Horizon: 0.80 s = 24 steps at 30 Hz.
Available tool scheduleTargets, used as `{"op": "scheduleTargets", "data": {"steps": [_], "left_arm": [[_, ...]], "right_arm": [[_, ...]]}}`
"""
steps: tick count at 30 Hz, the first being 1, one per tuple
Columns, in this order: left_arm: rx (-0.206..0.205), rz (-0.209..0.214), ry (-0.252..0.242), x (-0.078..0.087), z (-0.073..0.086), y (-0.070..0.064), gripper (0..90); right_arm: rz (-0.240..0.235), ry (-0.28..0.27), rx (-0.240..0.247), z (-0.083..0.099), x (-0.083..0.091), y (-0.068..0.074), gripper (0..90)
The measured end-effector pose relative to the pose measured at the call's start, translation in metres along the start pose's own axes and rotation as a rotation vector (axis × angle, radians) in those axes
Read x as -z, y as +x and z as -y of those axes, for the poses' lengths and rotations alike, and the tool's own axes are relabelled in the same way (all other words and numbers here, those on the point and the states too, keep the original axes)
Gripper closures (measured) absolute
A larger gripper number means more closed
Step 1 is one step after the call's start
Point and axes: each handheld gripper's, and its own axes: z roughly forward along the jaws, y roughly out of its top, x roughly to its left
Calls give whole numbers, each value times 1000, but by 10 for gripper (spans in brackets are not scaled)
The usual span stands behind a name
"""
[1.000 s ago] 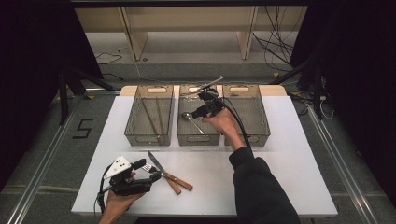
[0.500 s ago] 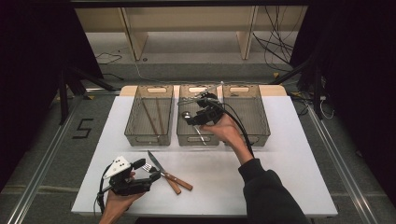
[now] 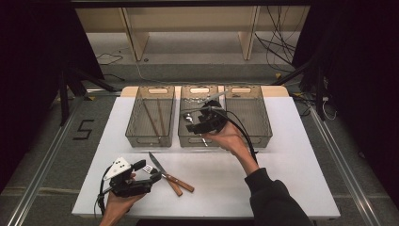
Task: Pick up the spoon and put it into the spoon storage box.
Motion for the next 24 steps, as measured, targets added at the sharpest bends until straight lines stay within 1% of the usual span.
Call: {"op": "scheduleTargets", "data": {"steps": [6, 11, 17, 24], "left_arm": [[4, -5, -6, 1, 0, 1, 168], [0, -9, -8, 1, 0, 2, 168], [3, -18, -16, 3, 0, 2, 168], [7, -21, -18, 4, 0, 3, 167]], "right_arm": [[-20, -33, 32, 7, 11, 12, 343], [-39, -54, 56, 17, 17, 23, 343], [-69, -57, 84, 33, 19, 36, 344], [-92, -38, 105, 51, 16, 48, 343]]}}
